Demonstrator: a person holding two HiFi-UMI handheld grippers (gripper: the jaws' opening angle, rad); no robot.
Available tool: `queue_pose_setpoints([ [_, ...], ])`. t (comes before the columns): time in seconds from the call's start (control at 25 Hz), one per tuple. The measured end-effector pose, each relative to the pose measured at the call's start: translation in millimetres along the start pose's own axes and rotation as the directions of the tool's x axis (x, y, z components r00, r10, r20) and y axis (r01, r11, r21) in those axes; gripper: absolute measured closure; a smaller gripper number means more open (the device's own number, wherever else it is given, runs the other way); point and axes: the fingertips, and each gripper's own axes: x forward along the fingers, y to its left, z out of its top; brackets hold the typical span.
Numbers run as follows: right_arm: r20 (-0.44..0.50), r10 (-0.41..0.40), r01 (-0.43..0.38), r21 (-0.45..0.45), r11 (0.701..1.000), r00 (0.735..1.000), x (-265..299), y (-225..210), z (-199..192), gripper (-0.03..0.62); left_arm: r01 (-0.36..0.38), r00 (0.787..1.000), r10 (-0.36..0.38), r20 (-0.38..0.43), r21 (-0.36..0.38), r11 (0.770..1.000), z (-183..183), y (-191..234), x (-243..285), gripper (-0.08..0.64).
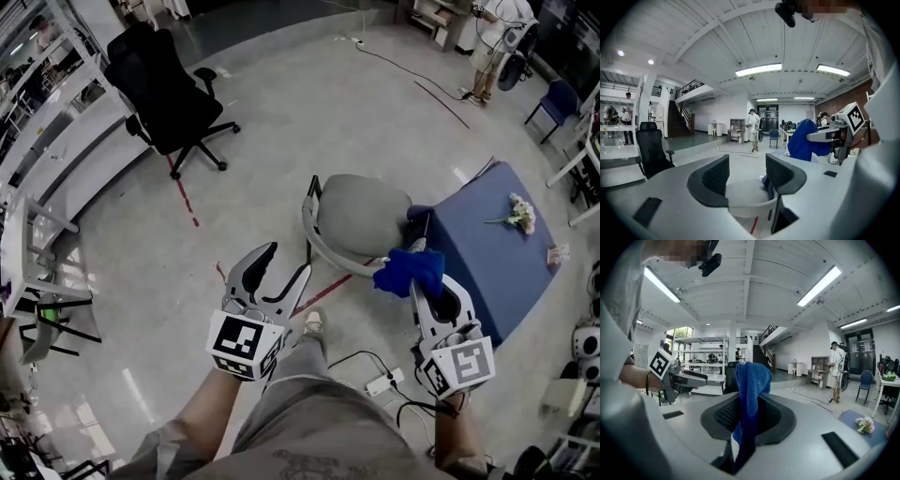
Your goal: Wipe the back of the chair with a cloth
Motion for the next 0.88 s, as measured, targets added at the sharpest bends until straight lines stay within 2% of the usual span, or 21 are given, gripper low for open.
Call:
queue_pose_setpoints([
  [0.28, -0.114, -0.015, 0.020, 0.047, 0.999, 0.993, 106, -42, -13, 0.511, 0.027, 0.990, -0.040, -0.136, -0.093, 0.995, -31, 62, 83, 0.310],
  [0.44, -0.176, 0.012, -0.001, 0.064, 0.998, 0.984, 168, -54, -40, 0.511, 0.029, 0.979, -0.057, -0.196, -0.142, 0.989, -61, 94, 126, 0.310],
  [0.64, -0.227, 0.062, -0.040, 0.102, 0.994, 0.972, 223, -64, -75, 0.511, 0.037, 0.961, -0.080, -0.266, -0.164, 0.986, -95, 112, 165, 0.309],
  [0.88, -0.310, 0.119, -0.081, 0.132, 0.988, 0.943, 264, -68, -115, 0.511, 0.002, 0.936, -0.079, -0.342, -0.220, 0.976, -125, 127, 186, 0.307],
])
